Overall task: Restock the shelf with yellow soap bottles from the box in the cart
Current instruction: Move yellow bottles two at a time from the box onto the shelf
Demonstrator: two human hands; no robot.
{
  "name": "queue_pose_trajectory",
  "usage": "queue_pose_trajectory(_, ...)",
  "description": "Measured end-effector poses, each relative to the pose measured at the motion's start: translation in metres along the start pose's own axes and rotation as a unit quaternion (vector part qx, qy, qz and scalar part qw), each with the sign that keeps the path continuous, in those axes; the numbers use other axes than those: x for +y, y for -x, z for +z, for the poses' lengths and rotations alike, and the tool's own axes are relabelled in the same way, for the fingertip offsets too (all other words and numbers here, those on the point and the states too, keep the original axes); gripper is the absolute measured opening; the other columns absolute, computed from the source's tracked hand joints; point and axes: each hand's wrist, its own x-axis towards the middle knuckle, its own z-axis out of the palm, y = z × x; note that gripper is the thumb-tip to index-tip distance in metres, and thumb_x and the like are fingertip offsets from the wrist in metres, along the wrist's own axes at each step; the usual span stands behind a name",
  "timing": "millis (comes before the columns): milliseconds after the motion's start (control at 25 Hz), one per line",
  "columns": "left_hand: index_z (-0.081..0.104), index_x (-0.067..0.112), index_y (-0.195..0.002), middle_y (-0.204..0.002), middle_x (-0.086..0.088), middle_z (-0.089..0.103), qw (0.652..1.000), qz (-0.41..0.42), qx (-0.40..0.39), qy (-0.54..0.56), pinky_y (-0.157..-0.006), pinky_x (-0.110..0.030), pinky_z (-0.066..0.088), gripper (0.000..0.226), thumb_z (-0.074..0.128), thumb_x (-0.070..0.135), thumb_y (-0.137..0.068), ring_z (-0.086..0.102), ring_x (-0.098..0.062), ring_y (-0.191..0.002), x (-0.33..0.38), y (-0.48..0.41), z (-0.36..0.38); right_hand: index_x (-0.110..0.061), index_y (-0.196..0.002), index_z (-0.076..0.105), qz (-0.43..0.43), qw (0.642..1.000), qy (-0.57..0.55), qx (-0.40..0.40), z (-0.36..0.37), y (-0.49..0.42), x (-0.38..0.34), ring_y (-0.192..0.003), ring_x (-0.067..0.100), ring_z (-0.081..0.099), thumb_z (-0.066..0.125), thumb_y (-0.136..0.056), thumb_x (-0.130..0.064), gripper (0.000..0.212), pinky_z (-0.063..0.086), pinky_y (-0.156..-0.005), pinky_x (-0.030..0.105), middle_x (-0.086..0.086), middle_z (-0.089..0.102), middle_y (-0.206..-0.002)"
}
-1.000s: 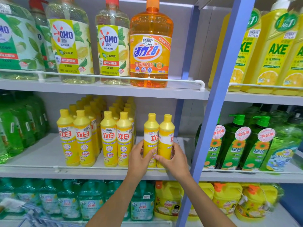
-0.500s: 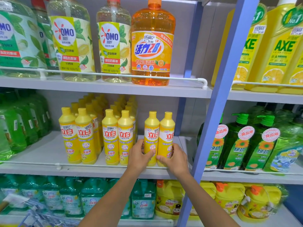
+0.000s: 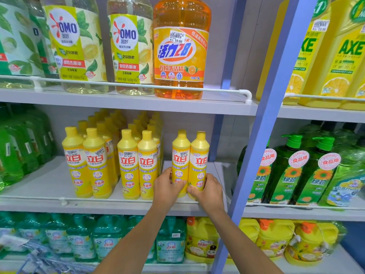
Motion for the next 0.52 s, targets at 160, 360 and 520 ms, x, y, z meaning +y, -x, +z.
queue_pose_trajectory(160, 0.066, 0.016, -0.122, -0.115, -0.001, 0.074, 1.0, -0.008, 0.005, -0.017, -0.091, -0.043, 0.059, 0.056, 0.088, 0.03, -0.074, 0.069, -0.017, -0.1, 0.0, -0.008, 0.009, -0.017, -0.113, 0.057, 0.002, 0.999, 0.03, -0.015, 0.003, -0.01, 0.003, -0.099, 0.022, 0.064, 0.088, -0.071, -0.043, 0.059, 0.055, -0.079, 0.037, 0.003, 0.064, -0.107)
queue_pose_trajectory(360, 0.057, 0.013, -0.112, -0.113, -0.006, 0.071, 0.997, -0.052, 0.047, -0.041, -0.083, -0.035, 0.054, 0.057, 0.09, 0.031, -0.07, 0.068, -0.026, -0.1, 0.009, -0.031, 0.025, -0.015, -0.111, 0.058, 0.038, 0.999, 0.008, -0.017, 0.01, -0.041, -0.004, -0.099, 0.027, 0.066, 0.087, -0.071, -0.046, 0.059, 0.055, -0.082, 0.038, 0.005, 0.067, -0.108)
queue_pose_trajectory(520, 0.05, 0.019, -0.1, -0.099, 0.001, 0.065, 0.997, -0.056, 0.056, -0.002, -0.064, -0.016, 0.04, 0.05, 0.089, 0.031, -0.071, 0.064, -0.02, -0.088, 0.005, -0.054, 0.039, -0.019, -0.108, 0.059, 0.061, 0.998, -0.016, -0.02, 0.023, -0.074, 0.004, -0.1, 0.027, 0.067, 0.085, -0.069, -0.052, 0.057, 0.055, -0.082, 0.037, 0.003, 0.069, -0.109)
